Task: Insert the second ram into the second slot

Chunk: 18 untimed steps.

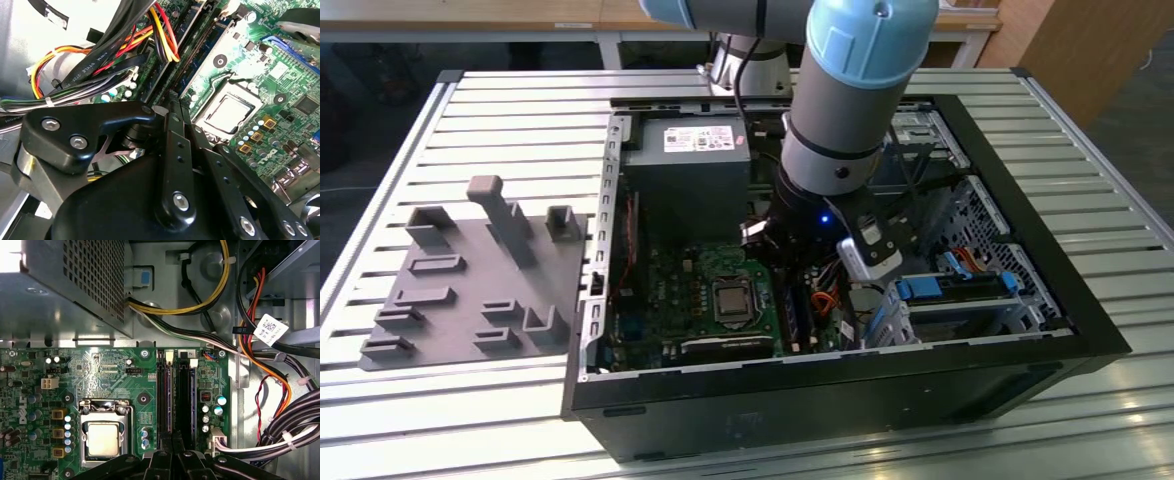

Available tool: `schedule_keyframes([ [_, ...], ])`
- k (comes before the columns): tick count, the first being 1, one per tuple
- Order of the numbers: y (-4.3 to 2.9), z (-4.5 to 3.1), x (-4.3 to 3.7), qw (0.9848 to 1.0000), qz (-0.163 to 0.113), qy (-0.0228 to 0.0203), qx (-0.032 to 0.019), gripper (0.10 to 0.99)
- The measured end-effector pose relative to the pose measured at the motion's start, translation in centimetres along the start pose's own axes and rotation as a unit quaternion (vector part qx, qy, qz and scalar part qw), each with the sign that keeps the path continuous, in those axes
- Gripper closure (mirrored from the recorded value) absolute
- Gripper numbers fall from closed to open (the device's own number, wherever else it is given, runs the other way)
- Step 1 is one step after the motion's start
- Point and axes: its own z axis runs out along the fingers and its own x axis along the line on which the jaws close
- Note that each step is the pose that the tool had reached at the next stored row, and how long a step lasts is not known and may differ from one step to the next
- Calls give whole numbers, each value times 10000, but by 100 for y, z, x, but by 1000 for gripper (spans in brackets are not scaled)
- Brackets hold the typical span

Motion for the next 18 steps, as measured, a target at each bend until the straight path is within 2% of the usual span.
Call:
schedule_keyframes([
  [4, 0, 5, 0, 10000, 0, 0, -1, 973],
  [5, 0, -13, 1, 10000, 0, 0, -1, 784],
  [6, 1, -33, 2, 10000, 0, -1, -2, 722],
  [13, 3, -112, 5, 10000, 0, -1, -2, 722],
  [18, 4, -122, 6, 10000, 0, -1, -3, 737],
])
